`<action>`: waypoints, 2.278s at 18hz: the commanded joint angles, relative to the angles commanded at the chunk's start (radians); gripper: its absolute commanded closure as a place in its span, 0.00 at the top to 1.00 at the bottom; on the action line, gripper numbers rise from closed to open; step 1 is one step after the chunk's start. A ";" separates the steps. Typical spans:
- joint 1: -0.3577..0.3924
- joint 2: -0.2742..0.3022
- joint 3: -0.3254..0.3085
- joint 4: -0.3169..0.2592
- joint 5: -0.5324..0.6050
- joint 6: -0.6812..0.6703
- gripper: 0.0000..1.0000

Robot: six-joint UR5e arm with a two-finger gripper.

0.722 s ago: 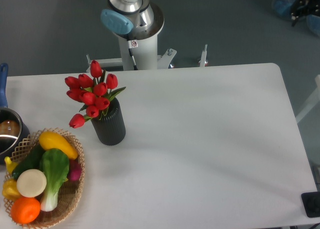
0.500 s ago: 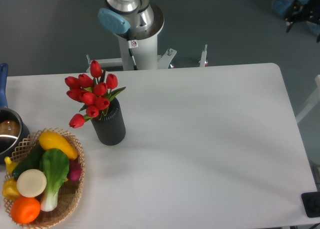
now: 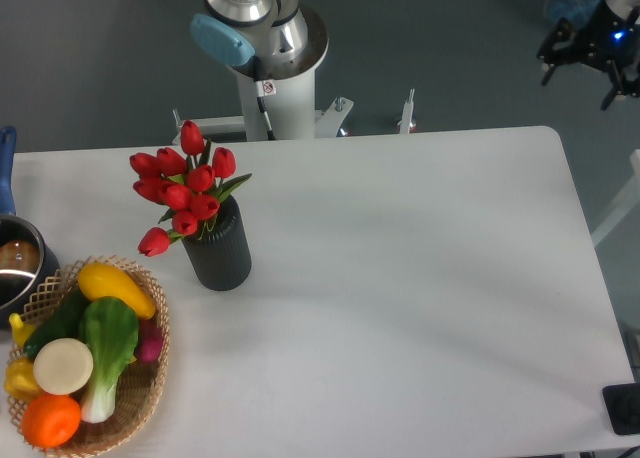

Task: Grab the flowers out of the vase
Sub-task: 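Move the open gripper across the table toward the black vase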

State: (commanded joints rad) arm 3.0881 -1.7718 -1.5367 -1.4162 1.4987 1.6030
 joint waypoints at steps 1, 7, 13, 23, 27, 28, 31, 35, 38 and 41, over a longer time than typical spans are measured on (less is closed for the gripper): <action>0.000 0.003 -0.035 0.047 0.000 0.005 1.00; 0.035 0.076 -0.163 0.112 -0.158 0.002 1.00; 0.046 0.224 -0.324 0.117 -0.385 0.012 1.00; 0.040 0.382 -0.511 0.109 -0.721 0.000 1.00; 0.026 0.391 -0.549 0.105 -0.733 0.000 1.00; 0.011 0.388 -0.554 0.106 -0.748 -0.002 1.00; -0.055 0.379 -0.553 0.115 -0.756 -0.008 1.00; -0.085 0.379 -0.556 0.114 -0.883 -0.023 1.00; -0.089 0.370 -0.565 0.114 -0.966 -0.052 1.00; -0.103 0.368 -0.602 0.115 -1.012 -0.051 1.00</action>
State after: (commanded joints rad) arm 2.9852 -1.4036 -2.1383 -1.3008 0.4864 1.5524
